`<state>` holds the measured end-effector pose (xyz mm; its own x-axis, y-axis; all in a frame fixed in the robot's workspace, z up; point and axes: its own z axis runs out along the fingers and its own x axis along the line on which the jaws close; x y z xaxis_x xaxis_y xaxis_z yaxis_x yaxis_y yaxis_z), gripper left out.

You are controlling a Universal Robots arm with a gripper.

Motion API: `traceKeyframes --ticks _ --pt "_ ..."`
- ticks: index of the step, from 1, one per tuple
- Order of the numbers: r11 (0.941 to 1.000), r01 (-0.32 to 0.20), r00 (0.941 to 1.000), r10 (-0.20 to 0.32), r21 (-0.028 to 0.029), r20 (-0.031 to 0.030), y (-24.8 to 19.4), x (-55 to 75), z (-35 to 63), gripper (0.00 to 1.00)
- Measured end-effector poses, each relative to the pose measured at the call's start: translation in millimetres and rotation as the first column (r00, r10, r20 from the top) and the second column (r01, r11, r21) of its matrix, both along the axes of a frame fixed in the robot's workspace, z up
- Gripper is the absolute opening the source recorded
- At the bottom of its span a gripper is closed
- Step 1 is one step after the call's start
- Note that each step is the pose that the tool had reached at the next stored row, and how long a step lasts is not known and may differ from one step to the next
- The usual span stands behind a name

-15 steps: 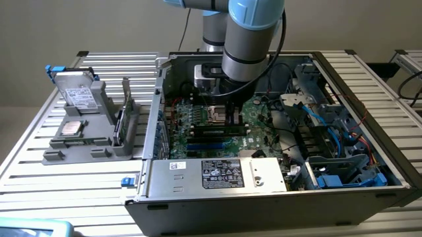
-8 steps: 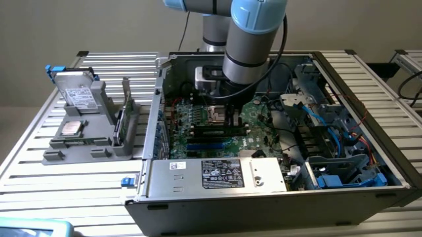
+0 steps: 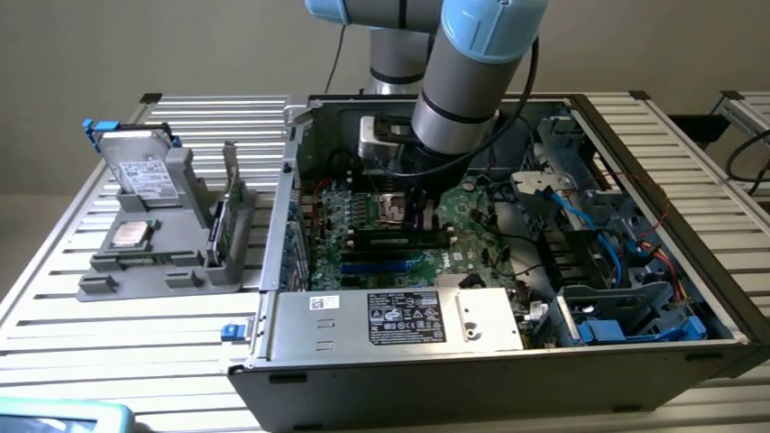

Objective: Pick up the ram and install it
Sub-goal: 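Press down the ram until it locks into place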

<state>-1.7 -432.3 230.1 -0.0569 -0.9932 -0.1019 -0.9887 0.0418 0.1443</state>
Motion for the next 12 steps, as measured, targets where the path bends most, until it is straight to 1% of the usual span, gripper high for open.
traceKeyframes --ticks 3,4,5,6,7,8,9,10,12 --pt "1.0000 -0.007 1.0000 0.007 0.0004 0.0008 0.2 -0.1 0.5 0.11" --pt "0.9999 -0.011 0.9999 0.011 0.0004 0.0024 0.1 -0.2 0.5 0.11" --pt "0.9999 -0.013 0.9999 0.013 0.0002 0.0074 0.1 -0.5 0.6 0.11" --pt "0.9999 -0.015 0.9997 0.015 -0.0002 0.0201 0.2 -0.8 0.6 0.11" --pt "0.9999 -0.016 0.9992 0.016 -0.0005 0.0356 0.1 -1.0 0.7 0.11" --pt "0.9998 -0.018 0.9984 0.018 -0.0007 0.0531 0.1 -1.1 0.6 0.11" --pt "0.9998 -0.019 0.9976 0.020 -0.0009 0.0663 0.2 -1.2 0.5 0.11" --pt "0.9998 -0.021 0.9967 0.021 -0.0021 0.0783 0.4 -1.3 0.4 0.11" --pt "0.9998 -0.021 0.9960 0.021 -0.0084 0.0869 0.3 -1.4 0.0 0.11"
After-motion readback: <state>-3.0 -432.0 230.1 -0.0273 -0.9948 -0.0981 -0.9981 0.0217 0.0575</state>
